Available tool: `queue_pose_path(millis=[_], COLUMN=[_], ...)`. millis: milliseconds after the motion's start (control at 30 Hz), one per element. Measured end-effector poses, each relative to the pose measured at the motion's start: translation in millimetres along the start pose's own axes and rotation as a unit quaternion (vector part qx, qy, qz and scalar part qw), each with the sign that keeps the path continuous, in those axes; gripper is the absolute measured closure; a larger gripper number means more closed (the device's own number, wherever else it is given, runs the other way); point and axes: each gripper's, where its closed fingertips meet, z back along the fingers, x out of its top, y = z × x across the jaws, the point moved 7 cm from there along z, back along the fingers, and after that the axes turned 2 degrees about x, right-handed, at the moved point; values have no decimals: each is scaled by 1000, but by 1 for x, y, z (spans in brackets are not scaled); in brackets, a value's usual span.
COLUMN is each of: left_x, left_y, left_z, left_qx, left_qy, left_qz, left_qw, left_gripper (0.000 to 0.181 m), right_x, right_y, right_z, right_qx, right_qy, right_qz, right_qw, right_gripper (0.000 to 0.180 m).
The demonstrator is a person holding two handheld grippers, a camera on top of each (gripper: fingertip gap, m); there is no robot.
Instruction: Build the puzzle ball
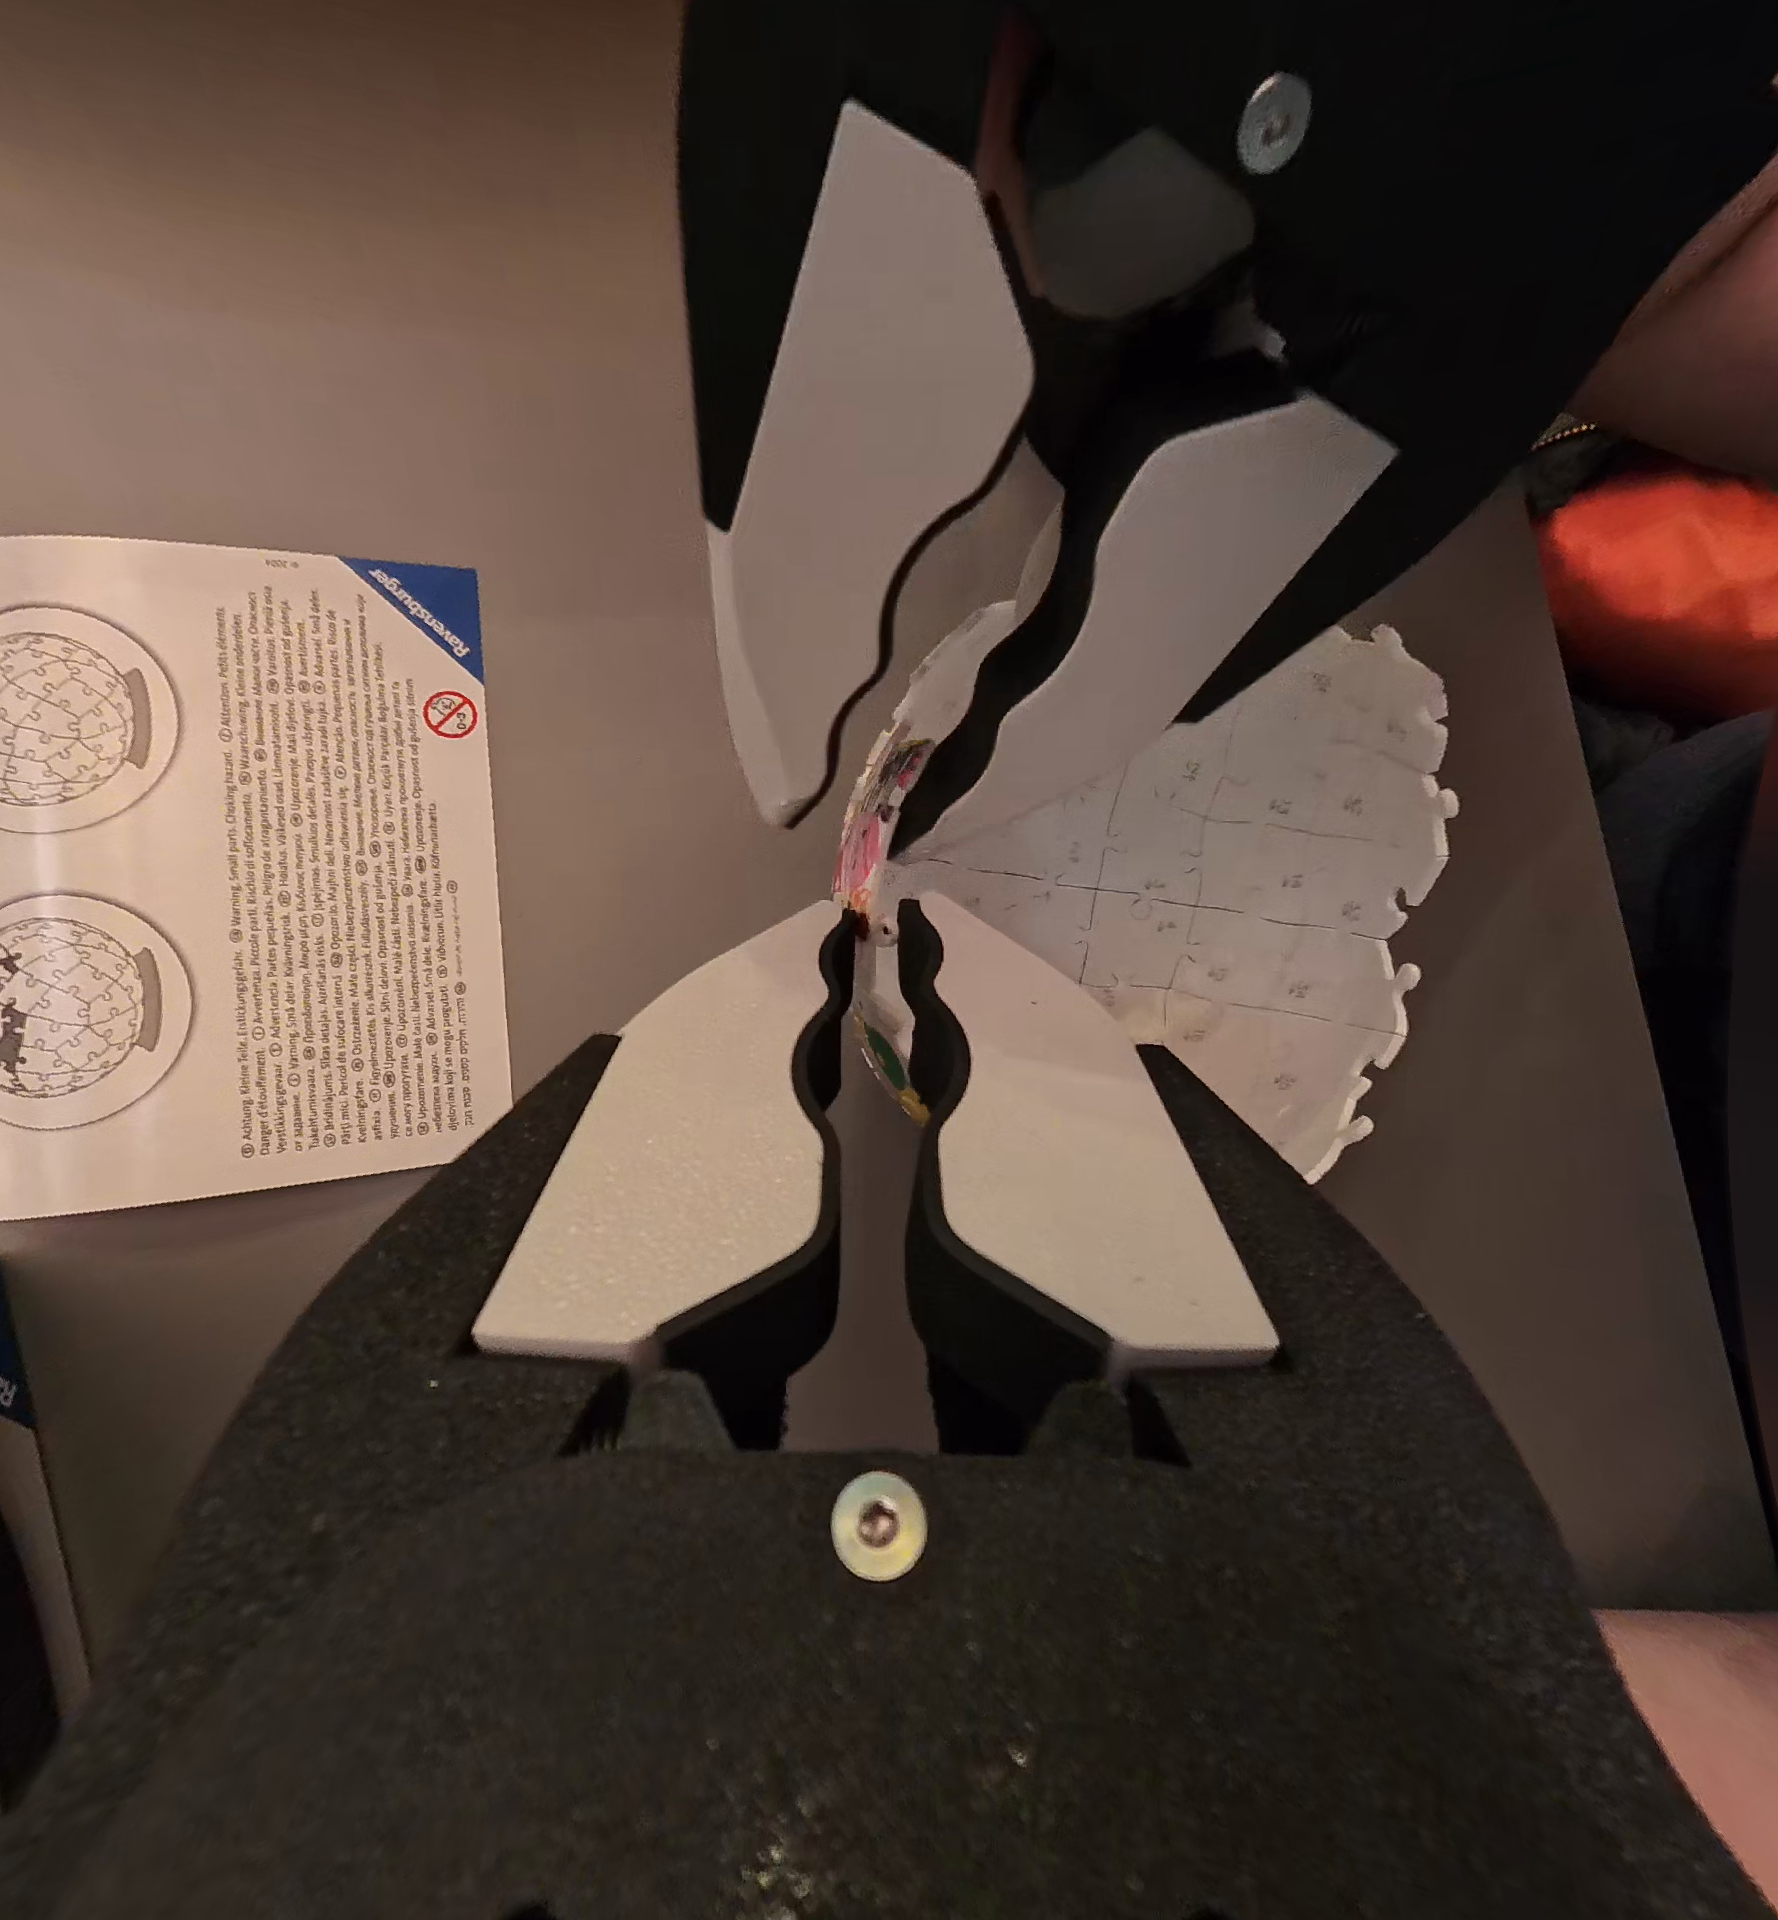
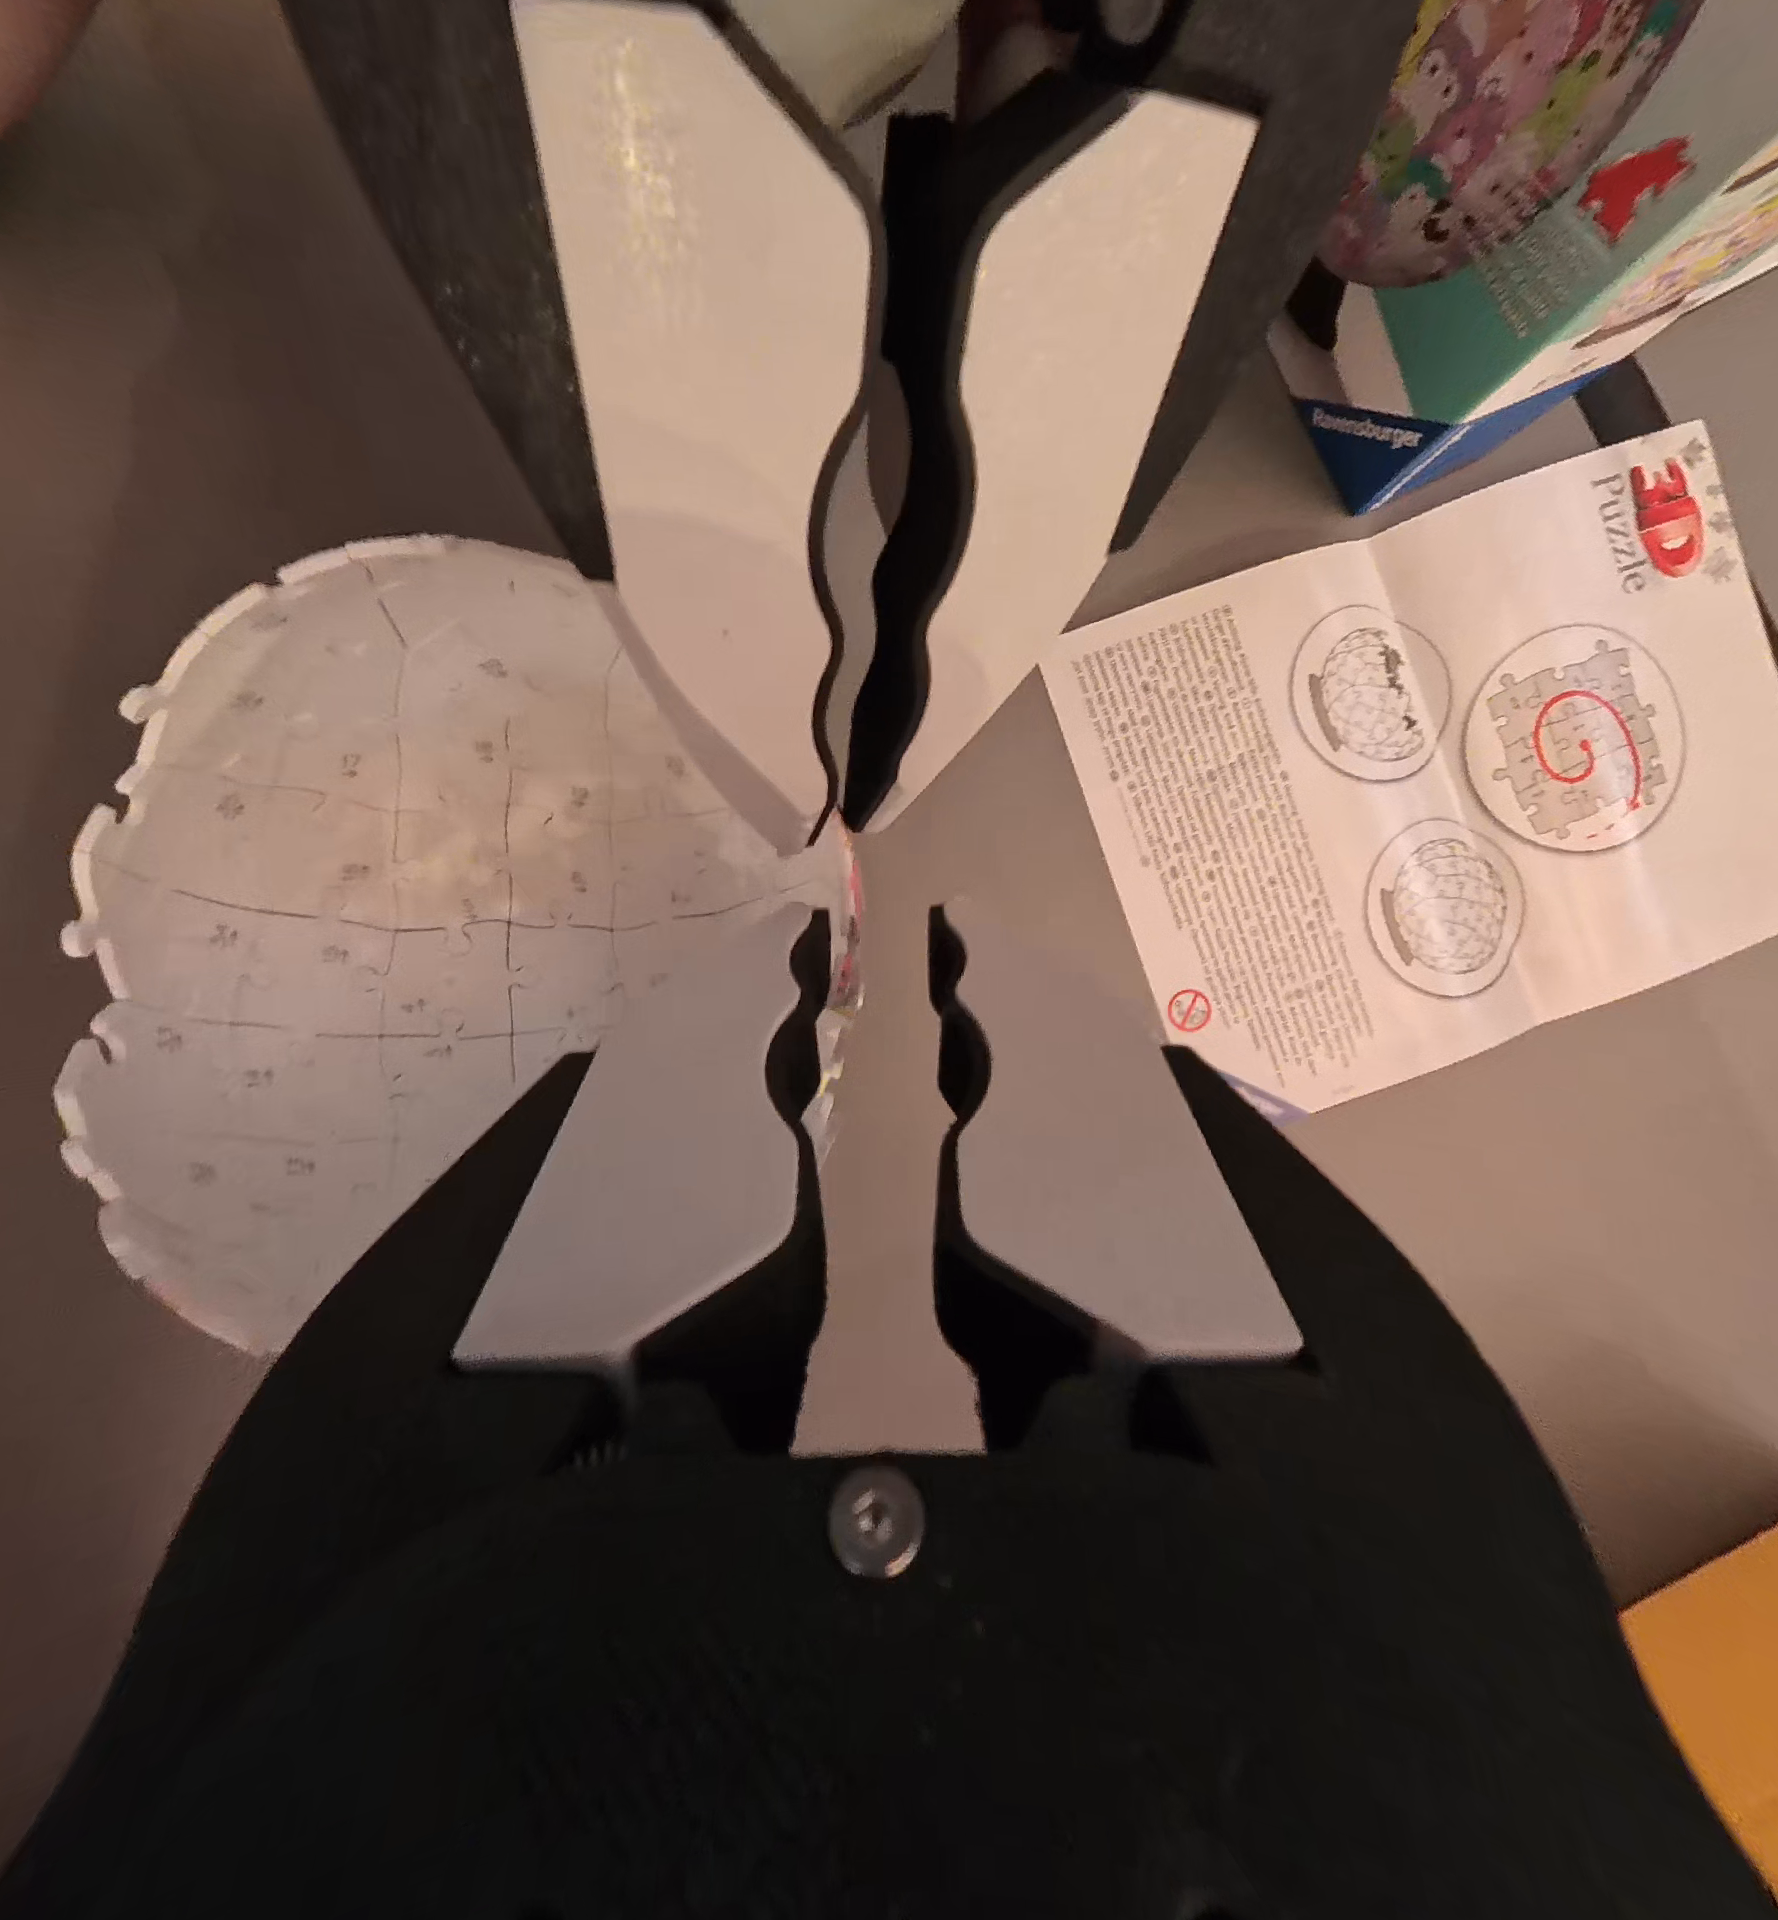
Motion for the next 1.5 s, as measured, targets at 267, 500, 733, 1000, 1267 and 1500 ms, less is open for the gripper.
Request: queue_pose_path(millis=[267,500,733,1000,1267,1500], left_x=[-2,-1,-1,0,0,0], left_y=[1,0,-1,-1,-2,-3], left_z=[-1,-2,0,-1,-2,-2], left_qx=[5,6,2,3,2,0], left_qy=[8,11,7,8,9,13], left_qz=[0,-3,0,1,-1,-3], left_qw=[1000,1000,1000,1000,1000,1000], left_gripper=[174,174,174,174,174,174], right_x=[-6,-5,-14,-16,-17,-15], right_y=[2,3,0,1,2,3], right_z=[-13,-13,4,-4,-10,-12], right_qx=[9,8,0,5,22,33], right_qy=[39,49,25,54,58,68], right_qz=[-8,-16,-32,-36,-49,-57], right_qw=[999,999,999,998,997,996], right_gripper=[176,176,160,163,165,175])
